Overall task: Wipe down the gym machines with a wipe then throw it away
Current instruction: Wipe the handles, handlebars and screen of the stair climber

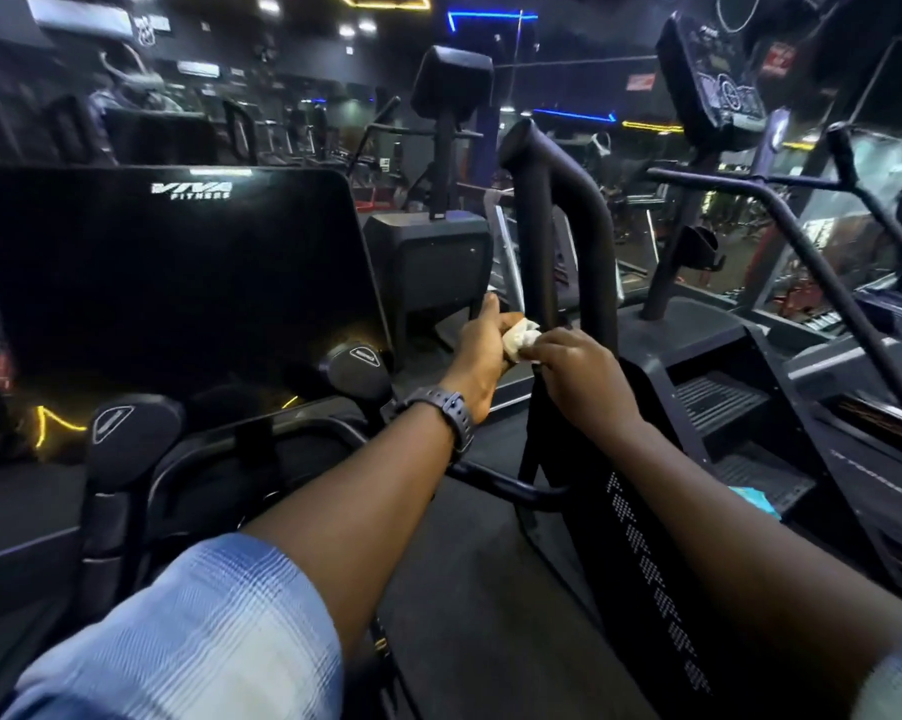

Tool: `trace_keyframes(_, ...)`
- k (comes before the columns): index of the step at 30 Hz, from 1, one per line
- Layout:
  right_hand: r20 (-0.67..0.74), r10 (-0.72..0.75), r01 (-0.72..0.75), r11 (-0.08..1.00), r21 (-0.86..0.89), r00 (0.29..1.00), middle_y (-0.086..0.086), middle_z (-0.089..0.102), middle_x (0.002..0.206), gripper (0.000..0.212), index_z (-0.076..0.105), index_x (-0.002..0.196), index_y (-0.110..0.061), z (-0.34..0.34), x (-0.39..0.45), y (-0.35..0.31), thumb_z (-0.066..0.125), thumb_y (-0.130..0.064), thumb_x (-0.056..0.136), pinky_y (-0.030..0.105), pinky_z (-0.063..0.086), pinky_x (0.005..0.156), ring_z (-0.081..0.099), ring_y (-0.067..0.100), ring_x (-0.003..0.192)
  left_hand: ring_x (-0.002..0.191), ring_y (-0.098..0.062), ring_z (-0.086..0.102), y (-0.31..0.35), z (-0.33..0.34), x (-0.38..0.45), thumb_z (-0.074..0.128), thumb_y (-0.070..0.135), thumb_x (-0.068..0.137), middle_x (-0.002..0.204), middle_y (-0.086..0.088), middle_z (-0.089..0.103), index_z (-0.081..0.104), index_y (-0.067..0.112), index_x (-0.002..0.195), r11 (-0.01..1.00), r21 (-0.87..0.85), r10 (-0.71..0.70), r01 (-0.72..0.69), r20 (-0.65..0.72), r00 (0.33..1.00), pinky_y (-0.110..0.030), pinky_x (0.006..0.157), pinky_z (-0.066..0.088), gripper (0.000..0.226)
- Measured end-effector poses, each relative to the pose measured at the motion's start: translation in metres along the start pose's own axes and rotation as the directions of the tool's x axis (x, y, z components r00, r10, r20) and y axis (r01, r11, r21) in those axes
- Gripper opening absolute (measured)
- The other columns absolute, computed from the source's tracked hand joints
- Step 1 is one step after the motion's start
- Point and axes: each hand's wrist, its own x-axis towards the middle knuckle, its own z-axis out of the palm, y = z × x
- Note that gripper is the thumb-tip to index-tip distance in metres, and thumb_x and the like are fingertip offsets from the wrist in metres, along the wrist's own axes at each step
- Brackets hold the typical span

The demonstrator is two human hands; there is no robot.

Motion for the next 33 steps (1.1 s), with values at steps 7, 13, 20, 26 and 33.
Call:
trace_keyframes(7, 0.195, 0.244, -0.258, 0.965, 0.053, 0.95, 0.007, 0.073, 0.092, 0.019, 0.077, 0.094, -0.019, -0.009, -0.011, -0.021, 0.072, -0.015, 0.076, 0.036, 0.053, 0.076, 0.067, 0.028, 0.089, 0.124, -0.029, 0.057, 0.013, -0.015, -0.029, 0.018, 0.046, 0.107, 0.137, -0.019, 0.057, 0.052, -0.004, 0.133, 0.992, 0.119, 0.027, -0.031, 0.038, 0.999, -0.035, 0.102, 0.044, 0.066)
trace_keyframes(13, 0.186, 0.205, -0.277, 0.75, 0.601, 0.961, -0.006, 0.074, 0.093, 0.015, 0.075, 0.096, -0.023, 0.007, 0.033, -0.11, 0.073, -0.019, 0.081, 0.035, 0.055, 0.084, 0.068, 0.011, 0.088, 0.094, -0.02, 0.069, 0.052, -0.091, -0.047, 0.027, 0.042, 0.107, 0.107, -0.014, 0.072, 0.07, 0.009, 0.096, 0.91, 0.313, 0.351, -0.274, -0.226, 0.908, -0.031, 0.085, 0.054, 0.055)
trace_keyframes(20, 0.071, 0.154, -0.16, 0.717, 0.678, 0.986, -0.004, 0.071, 0.098, 0.023, 0.075, 0.106, -0.02, 0.048, 0.016, -0.167, 0.071, -0.012, 0.084, 0.013, 0.047, 0.081, 0.064, 0.005, 0.09, 0.099, -0.014, 0.07, 0.035, -0.165, -0.081, 0.03, 0.066, 0.087, 0.094, 0.006, 0.077, 0.079, 0.033, 0.088, 0.768, 0.623, 0.4, -0.148, -0.286, 0.871, -0.045, 0.099, 0.05, 0.058)
trace_keyframes(26, 0.028, 0.232, -0.19, 0.713, 0.675, 0.972, -0.004, 0.071, 0.093, 0.015, 0.076, 0.098, -0.018, 0.05, 0.014, -0.158, 0.071, -0.014, 0.084, 0.004, 0.04, 0.072, 0.059, 0.001, 0.082, 0.104, -0.01, 0.066, 0.014, -0.147, -0.089, 0.037, 0.047, 0.1, 0.108, 0.005, 0.074, 0.075, 0.022, 0.109, 0.805, 0.571, 0.439, -0.159, -0.394, 0.807, -0.037, 0.099, 0.05, 0.046)
trace_keyframes(33, -0.021, 0.087, -0.055, 0.781, 0.623, 0.996, -0.005, 0.07, 0.095, 0.018, 0.075, 0.099, -0.018, 0.059, 0.003, -0.16, 0.07, -0.009, 0.084, 0.01, 0.044, 0.076, 0.063, 0.004, 0.086, 0.087, -0.014, 0.068, 0.002, -0.151, -0.088, 0.036, 0.053, 0.096, 0.096, -0.005, 0.074, 0.073, 0.01, 0.097, 0.844, 0.499, 0.43, -0.197, -0.409, 0.805, -0.04, 0.086, 0.055, 0.057)
